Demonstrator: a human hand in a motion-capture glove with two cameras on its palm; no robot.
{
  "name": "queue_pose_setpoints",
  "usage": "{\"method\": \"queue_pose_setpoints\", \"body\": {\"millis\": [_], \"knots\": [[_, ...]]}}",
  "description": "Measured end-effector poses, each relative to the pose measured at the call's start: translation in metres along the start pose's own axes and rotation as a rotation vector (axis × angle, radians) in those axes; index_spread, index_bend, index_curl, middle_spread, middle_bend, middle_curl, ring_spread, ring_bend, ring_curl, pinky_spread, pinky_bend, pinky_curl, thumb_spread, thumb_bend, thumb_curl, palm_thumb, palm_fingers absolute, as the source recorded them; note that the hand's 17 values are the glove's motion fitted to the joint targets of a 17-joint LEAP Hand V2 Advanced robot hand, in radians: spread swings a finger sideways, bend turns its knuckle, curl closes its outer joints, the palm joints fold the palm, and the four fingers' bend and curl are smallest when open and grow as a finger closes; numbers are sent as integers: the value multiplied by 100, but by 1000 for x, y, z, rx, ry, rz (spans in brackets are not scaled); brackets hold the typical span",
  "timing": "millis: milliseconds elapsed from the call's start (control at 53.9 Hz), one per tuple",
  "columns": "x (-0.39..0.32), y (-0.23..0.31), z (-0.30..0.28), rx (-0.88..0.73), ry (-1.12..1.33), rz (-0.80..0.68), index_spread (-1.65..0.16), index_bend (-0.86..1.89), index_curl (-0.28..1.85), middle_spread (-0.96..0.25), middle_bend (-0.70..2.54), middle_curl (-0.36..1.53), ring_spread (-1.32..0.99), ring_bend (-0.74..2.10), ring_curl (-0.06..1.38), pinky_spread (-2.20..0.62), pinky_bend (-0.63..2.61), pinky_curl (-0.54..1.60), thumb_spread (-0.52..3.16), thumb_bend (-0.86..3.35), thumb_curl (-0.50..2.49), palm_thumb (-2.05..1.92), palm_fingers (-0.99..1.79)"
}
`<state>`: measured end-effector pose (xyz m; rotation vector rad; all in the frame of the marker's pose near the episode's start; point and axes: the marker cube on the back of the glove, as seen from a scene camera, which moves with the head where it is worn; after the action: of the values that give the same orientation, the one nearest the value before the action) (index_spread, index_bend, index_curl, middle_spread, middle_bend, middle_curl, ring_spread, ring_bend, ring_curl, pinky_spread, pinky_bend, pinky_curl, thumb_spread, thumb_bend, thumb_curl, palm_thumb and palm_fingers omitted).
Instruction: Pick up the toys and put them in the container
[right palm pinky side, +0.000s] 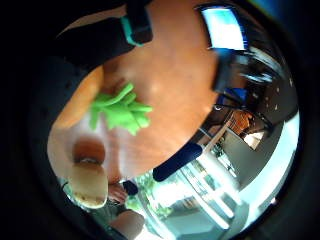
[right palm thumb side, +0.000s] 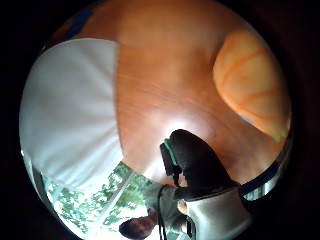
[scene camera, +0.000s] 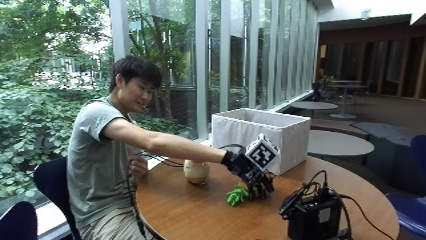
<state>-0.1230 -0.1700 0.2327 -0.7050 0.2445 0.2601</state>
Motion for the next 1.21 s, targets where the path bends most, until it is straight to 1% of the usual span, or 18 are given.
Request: {"method": "queue_pose_setpoints", "body": {"millis": [19,56,74,93,130,167,185,278,334,352,389,482,630,686,779,853,945,1205], "knots": [[-14,-3,5,4,-54,22,-22,4,19,0,11,28,1,33,46,3,103,41,133,-2,44,11,-25],[-35,-2,12,46,-77,-74,-23,4,18,1,10,27,0,43,49,2,106,42,133,-2,43,10,-16],[-41,-1,14,74,-73,-135,-24,7,18,-1,14,28,-6,55,52,-5,104,41,136,1,44,15,5],[-45,-1,15,100,-72,-174,-24,10,18,-2,16,28,-10,59,52,-8,103,41,137,2,44,17,11],[-47,-3,14,136,-81,-194,-25,12,16,-7,30,32,-19,70,50,-21,105,37,140,7,45,26,56],[-46,-4,12,160,-99,-206,-25,13,16,-11,36,34,-24,73,48,-27,100,34,141,10,46,32,69],[-46,-4,11,172,-110,-215,-25,17,18,-13,44,37,-27,82,51,-29,96,33,141,14,48,39,86],[-47,-6,9,241,-121,-235,-26,17,20,-20,54,42,-34,90,55,-38,91,34,136,20,53,56,101],[-42,-5,2,252,-146,-246,-25,26,25,-24,66,47,-35,94,59,-40,83,33,118,24,62,71,116],[-39,-4,-1,250,-156,-244,-25,23,24,-26,65,47,-36,94,59,-41,85,35,114,22,62,69,109],[-28,-3,-12,248,-177,-215,-26,34,28,-27,71,50,-35,94,60,-40,80,34,107,23,66,75,119],[24,8,-58,284,-303,-57,-28,46,34,-29,74,53,-37,94,61,-40,80,35,91,19,72,73,116],[45,86,-149,462,-234,-139,-32,53,42,-31,78,59,-39,98,63,-39,88,38,76,13,79,68,111],[51,116,-171,536,-91,-307,-33,54,44,-31,80,61,-40,100,64,-38,90,40,72,11,81,68,110],[15,173,-216,615,-96,-403,-35,55,48,-31,82,65,-41,104,65,-38,92,41,66,10,85,67,108],[-12,204,-247,656,-208,-372,-36,56,51,-31,83,67,-42,105,66,-38,93,42,62,9,88,68,106],[-52,238,-273,714,-188,-417,-37,57,56,-31,84,70,-43,107,67,-38,94,42,58,8,92,68,105],[-184,263,-293,750,-136,-438,-39,56,69,-32,85,77,-43,110,69,-38,98,44,51,6,100,68,101]]}}
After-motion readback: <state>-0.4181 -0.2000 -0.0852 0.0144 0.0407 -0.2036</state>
